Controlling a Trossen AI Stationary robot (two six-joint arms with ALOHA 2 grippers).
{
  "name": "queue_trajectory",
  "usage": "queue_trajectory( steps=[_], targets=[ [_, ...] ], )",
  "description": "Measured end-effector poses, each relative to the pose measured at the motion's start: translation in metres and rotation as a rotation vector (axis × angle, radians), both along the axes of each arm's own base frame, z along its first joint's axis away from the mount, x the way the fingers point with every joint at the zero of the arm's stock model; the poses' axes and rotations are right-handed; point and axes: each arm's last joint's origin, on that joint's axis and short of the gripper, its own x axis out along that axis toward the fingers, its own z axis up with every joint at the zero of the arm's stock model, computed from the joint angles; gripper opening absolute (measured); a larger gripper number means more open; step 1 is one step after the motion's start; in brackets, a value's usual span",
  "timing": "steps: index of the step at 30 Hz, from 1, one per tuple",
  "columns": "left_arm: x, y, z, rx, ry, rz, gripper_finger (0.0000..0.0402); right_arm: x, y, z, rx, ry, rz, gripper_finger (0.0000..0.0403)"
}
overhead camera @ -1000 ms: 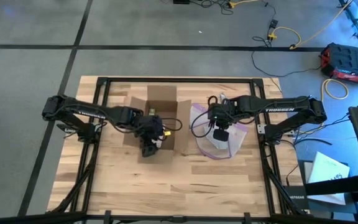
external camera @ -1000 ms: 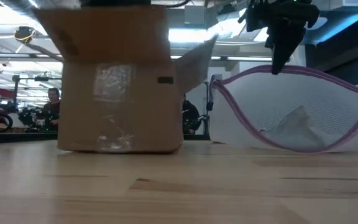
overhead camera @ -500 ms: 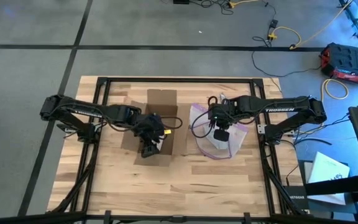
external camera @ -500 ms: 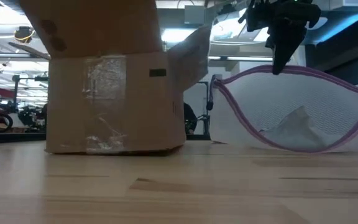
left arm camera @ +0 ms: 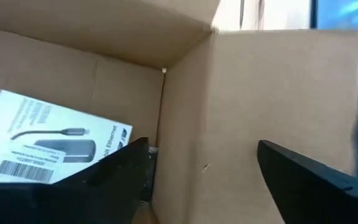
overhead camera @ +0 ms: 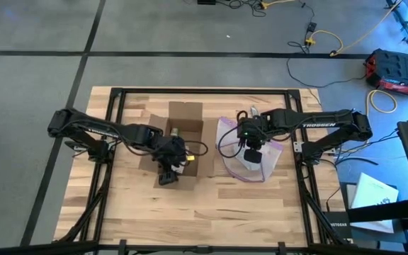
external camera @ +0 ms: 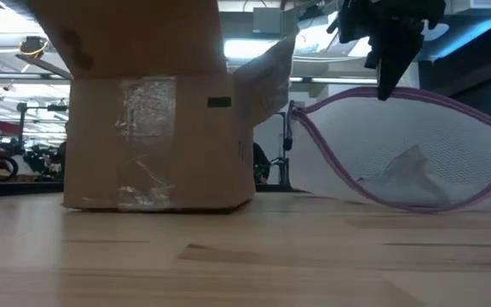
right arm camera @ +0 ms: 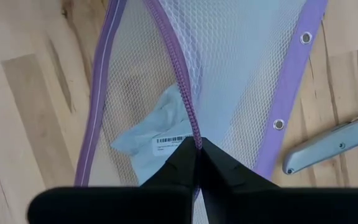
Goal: Unpack boxes
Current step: Put the white box into the zip bag
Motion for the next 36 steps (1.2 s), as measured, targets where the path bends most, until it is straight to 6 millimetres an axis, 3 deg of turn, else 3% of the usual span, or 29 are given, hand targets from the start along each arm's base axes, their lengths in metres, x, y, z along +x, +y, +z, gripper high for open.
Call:
queue_trajectory(
  steps=[7, 16, 18, 20, 25, 26, 31, 36],
  targets=[
    [0.013, -0.012, -0.027, 0.039, 0.078, -0.051, 0.0362, 0.0, 0.0, 0.0, 0.0, -0.003, -0.002, 0.0],
    [0.028, -0.014, -0.065, 0.086, 0.194, -0.042, 0.0355, 0.0, 0.0, 0.0, 0.0, -0.003, -0.003, 0.0],
    [0.029, -0.014, -0.068, 0.095, 0.205, -0.047, 0.0326, 0.0, 0.0, 0.0, 0.0, -0.003, -0.003, 0.0],
    [0.029, -0.014, -0.069, 0.096, 0.209, -0.042, 0.0272, 0.0, 0.0, 0.0, 0.0, -0.003, -0.003, 0.0],
    [0.028, -0.014, -0.067, 0.09, 0.208, -0.048, 0.0058, 0.0, 0.0, 0.0, -0.001, -0.002, -0.001, 0.0],
    [0.029, -0.014, -0.065, 0.096, 0.197, -0.047, 0.0031, 0.0, 0.0, 0.0, -0.001, -0.003, 0.0, 0.0],
    [0.036, -0.015, -0.045, 0.117, 0.108, -0.037, 0.0007, 0.0, 0.0, 0.0, -0.008, 0.0, 0.007, 0.0],
    [0.031, -0.007, -0.012, 0.142, -0.034, 0.032, 0.0003, -0.001, 0.0, 0.0, -0.02, 0.014, 0.023, 0.0]
  ],
)
